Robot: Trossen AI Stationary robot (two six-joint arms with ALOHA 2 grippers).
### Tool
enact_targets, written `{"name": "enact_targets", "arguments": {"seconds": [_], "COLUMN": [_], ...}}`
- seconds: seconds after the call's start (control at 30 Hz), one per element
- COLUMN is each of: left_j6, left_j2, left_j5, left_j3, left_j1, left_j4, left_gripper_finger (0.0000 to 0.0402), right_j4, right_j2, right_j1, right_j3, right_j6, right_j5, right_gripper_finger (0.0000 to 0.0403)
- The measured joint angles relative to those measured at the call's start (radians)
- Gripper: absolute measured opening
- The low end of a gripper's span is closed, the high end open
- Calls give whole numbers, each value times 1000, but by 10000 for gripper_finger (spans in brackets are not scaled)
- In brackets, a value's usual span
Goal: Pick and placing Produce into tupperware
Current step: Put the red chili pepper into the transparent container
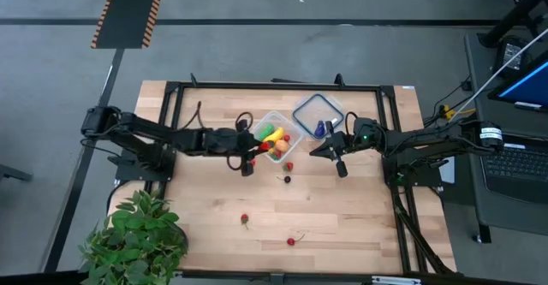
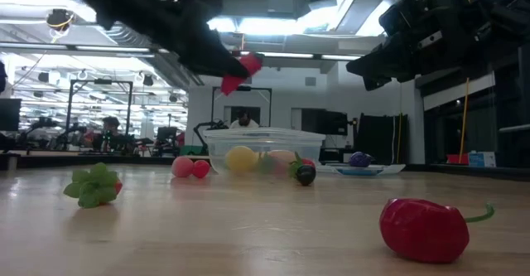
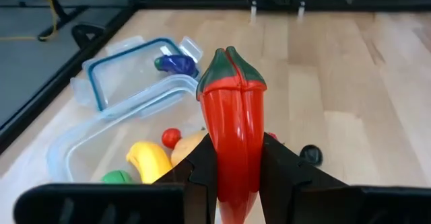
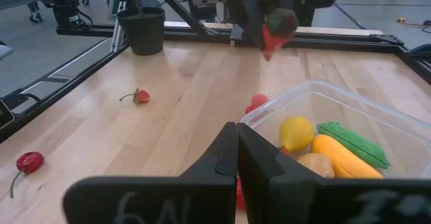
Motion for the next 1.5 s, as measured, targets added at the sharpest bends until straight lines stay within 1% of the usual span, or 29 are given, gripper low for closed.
{"name": "enact_targets", "arguments": {"seconds": [0.1,0.23,0.3,0.47,0.63,0.7,0.87,0.93,1.0,1.23,1.33,1.5], "left_j6": [29,66,84,100,78,52,-40,-50,-70,-143,-151,-174], "left_j2": [37,85,109,162,199,203,203,203,203,203,203,203], "left_j5": [30,40,74,133,149,166,173,200,217,218,215,210], "left_j3": [68,162,197,254,276,279,279,279,279,280,280,292], "left_j1": [33,78,104,165,217,235,275,286,291,290,290,290], "left_j4": [-86,-219,-269,-327,-340,-340,-339,-339,-339,-353,-395,-409], "left_gripper_finger": [69,69,69,69,68,68,68,68,68,68,68,68], "right_j4": [0,0,-1,-1,-1,-1,-1,-1,-1,-1,-1,0], "right_j2": [0,0,0,0,0,0,0,0,0,0,0,0], "right_j1": [0,0,0,0,0,0,0,0,0,0,0,0], "right_j3": [0,0,0,0,0,0,0,0,0,0,0,0], "right_j6": [0,0,0,0,0,0,-1,-1,-1,-1,-1,-1], "right_j5": [0,0,0,0,0,0,0,0,0,0,0,0], "right_gripper_finger": [5,5,5,5,5,5,5,5,5,5,5,5]}}
